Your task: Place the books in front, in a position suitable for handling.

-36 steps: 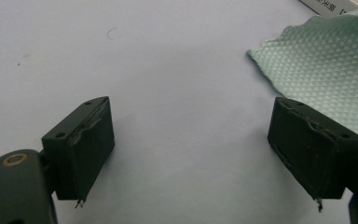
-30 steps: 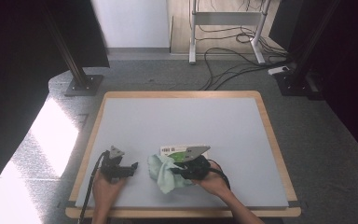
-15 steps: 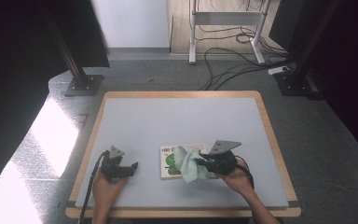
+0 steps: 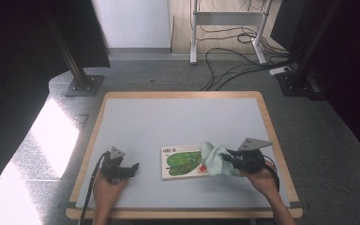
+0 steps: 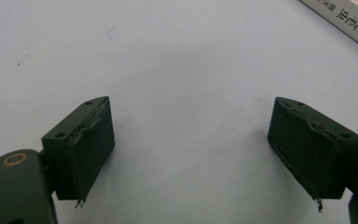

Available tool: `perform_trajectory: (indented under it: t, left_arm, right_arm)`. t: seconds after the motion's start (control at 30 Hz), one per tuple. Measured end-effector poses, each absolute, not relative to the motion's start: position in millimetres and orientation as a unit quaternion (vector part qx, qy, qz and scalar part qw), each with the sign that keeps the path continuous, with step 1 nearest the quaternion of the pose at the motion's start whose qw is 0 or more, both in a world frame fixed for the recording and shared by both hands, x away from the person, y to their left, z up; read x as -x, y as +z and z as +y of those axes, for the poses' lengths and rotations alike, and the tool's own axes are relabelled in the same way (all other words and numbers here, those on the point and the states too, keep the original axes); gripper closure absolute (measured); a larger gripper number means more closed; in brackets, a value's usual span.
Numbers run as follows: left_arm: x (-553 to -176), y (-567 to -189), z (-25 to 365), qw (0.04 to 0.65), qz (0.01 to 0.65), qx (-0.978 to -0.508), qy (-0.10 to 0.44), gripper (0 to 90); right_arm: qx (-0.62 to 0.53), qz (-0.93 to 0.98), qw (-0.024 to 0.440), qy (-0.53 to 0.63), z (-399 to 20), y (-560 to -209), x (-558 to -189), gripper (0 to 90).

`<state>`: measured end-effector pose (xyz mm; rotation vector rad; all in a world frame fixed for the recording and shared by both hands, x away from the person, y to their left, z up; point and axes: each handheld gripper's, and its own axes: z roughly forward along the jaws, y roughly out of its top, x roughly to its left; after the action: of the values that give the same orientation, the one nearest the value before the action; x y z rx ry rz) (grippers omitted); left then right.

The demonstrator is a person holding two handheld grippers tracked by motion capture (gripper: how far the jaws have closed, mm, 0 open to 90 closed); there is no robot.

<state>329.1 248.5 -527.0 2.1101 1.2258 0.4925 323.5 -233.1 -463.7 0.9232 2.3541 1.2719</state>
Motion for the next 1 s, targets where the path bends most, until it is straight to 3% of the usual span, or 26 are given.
perform_trajectory:
  t: [0.53, 1.0]
  left_arm:
    - [-329.1, -527.1, 248.5, 0.321, 0.467, -0.803, 0.187, 14.4]
    - [-329.2, -527.2, 248.5, 0.321, 0.467, -0.802, 0.187, 14.4]
  right_arm:
    - [-0.397, 0.801, 0.187, 0.408, -301.0, -468.5, -313.0, 73.7]
    - [-0.426, 0.811, 0.147, 0.374, -309.8, -520.2, -311.2, 71.0]
